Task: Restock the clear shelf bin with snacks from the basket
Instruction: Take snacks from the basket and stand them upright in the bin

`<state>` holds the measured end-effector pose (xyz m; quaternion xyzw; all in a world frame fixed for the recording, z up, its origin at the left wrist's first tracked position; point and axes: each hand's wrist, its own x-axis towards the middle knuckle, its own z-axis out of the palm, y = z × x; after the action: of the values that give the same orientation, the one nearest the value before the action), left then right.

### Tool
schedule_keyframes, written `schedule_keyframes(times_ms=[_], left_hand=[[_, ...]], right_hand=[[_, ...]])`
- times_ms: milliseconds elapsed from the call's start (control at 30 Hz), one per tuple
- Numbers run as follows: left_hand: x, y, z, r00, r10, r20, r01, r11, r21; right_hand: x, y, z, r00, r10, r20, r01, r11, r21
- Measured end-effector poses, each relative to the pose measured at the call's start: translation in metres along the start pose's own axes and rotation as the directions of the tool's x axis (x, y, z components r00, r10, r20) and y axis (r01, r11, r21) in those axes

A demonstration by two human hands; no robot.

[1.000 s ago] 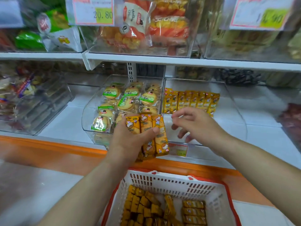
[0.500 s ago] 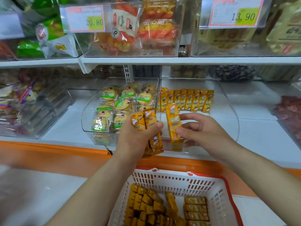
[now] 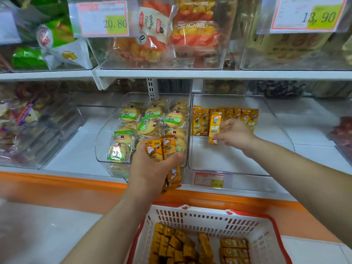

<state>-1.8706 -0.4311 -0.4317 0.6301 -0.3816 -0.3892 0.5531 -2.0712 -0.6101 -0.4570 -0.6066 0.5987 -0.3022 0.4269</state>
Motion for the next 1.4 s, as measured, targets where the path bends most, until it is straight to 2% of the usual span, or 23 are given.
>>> schedule_keyframes(times_ms=[200, 400, 700, 867, 967, 1067, 1133, 1200, 1300, 1400], left_hand=[[0.007, -0.008, -0.003, 1.000, 0.016, -0.006, -0.015, 0.997, 0.071], [0.008, -0.012, -0.003, 0.999, 0.004, 0.034, -0.006, 0.998, 0.056], [0.009, -0.013, -0.006, 1.000, 0.005, 0.026, -0.007, 0.997, 0.075], [0.007, -0.010, -0.004, 0.999, -0.030, 0.031, 0.028, 0.998, 0.061], [0.005, -0.004, -0.004, 0.995, -0.087, 0.046, 0.087, 0.996, -0.013], [0.005, 0.002, -0.003, 0.976, -0.207, 0.073, 0.216, 0.966, -0.140], [0.003, 0.006, -0.002, 0.949, -0.294, 0.113, 0.313, 0.918, -0.242], [-0.001, 0.009, 0.001, 0.931, -0.320, 0.176, 0.362, 0.874, -0.325], [-0.007, 0.012, 0.009, 0.936, -0.246, 0.251, 0.324, 0.880, -0.347], [-0.014, 0.013, 0.017, 0.946, -0.175, 0.274, 0.269, 0.895, -0.357]], right_hand=[[0.071, 0.006, 0.029, 0.993, -0.101, -0.061, 0.067, 0.907, -0.416], [0.095, 0.020, 0.039, 0.977, -0.187, -0.098, 0.094, 0.802, -0.590], [0.100, 0.031, 0.042, 0.976, -0.195, -0.094, 0.088, 0.755, -0.650], [0.096, 0.021, 0.033, 0.992, -0.127, -0.012, 0.087, 0.741, -0.666], [0.077, 0.006, 0.021, 0.995, -0.085, 0.042, 0.092, 0.747, -0.658], [0.038, -0.011, 0.008, 0.984, -0.177, 0.015, 0.154, 0.806, -0.572], [-0.003, -0.021, 0.003, 0.967, -0.255, -0.012, 0.231, 0.892, -0.389], [-0.052, -0.028, 0.003, 0.956, -0.290, 0.047, 0.293, 0.941, -0.170], [-0.115, -0.032, 0.009, 0.939, -0.238, 0.248, 0.213, 0.969, 0.123], [-0.144, -0.030, 0.012, 0.902, -0.185, 0.390, 0.069, 0.954, 0.293]])
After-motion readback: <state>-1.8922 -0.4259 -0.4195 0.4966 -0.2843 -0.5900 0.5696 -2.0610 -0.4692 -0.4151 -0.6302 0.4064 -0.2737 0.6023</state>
